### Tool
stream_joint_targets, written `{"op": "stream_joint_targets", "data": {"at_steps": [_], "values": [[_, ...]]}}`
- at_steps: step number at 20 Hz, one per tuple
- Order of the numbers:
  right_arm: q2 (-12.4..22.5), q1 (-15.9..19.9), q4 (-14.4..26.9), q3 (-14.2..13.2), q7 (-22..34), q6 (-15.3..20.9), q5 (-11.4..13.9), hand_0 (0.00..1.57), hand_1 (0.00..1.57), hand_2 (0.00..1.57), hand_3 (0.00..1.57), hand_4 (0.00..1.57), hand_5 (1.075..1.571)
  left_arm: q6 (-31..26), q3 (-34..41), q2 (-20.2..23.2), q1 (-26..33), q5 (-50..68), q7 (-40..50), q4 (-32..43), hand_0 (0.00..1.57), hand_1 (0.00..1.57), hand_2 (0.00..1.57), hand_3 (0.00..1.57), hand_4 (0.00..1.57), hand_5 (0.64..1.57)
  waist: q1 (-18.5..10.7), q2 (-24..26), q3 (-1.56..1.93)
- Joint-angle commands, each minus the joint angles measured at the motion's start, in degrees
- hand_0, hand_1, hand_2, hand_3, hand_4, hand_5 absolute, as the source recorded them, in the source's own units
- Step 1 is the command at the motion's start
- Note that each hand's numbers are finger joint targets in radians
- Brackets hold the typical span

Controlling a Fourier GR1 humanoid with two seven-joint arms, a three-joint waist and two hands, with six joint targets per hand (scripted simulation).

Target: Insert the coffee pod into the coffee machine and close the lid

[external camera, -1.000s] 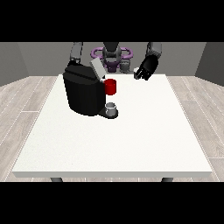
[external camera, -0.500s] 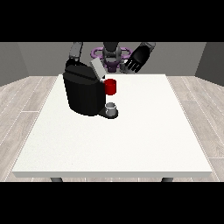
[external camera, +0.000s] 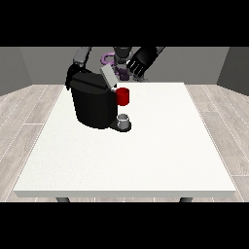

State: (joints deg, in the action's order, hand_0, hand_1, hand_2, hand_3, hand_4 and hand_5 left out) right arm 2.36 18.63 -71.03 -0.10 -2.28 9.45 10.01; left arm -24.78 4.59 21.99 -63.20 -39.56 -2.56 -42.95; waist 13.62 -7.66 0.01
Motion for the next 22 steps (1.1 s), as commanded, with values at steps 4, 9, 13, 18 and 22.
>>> {"op": "stream_joint_targets", "data": {"at_steps": [4,9,13,18,22], "values": [[1.5,6.3,-3.4,-1.8,2.5,-0.2,-1.0,0.0,0.0,0.0,0.0,0.26,1.571,1.3,2.9,4.5,-5.9,-0.3,-0.7,2.3,1.22,1.22,1.29,1.24,0.48,1.571,3.4,-7.0,-0.01],[1.9,4.8,-3.5,-1.4,3.9,-1.4,-1.1,0.0,0.0,0.0,0.0,0.0,1.571,-0.5,2.4,5.0,-6.4,-0.9,-1.1,3.8,1.26,1.26,1.3,1.24,0.49,1.571,4.1,-6.7,0.0],[1.9,5.4,-2.8,-2.4,2.1,-0.6,-1.2,0.0,0.0,0.0,0.0,0.12,1.571,-1.1,2.2,4.8,-7.5,-1.0,-1.2,4.1,1.19,1.19,1.27,1.23,0.47,1.571,3.3,-7.7,0.01],[0.3,5.7,-2.0,-1.5,0.6,1.7,0.3,0.0,0.0,0.0,0.0,0.0,1.571,-2.1,2.6,4.8,-9.9,-1.0,-0.3,5.3,1.25,1.25,1.29,1.24,0.45,1.571,3.6,-9.5,0.02],[-0.6,5.2,-1.6,-0.9,1.2,2.8,1.2,0.0,0.0,0.0,0.0,0.15,1.571,0.4,1.8,1.4,-8.7,-1.7,0.3,5.4,1.24,1.24,1.28,1.23,0.42,1.571,3.6,-8.7,0.01]]}}
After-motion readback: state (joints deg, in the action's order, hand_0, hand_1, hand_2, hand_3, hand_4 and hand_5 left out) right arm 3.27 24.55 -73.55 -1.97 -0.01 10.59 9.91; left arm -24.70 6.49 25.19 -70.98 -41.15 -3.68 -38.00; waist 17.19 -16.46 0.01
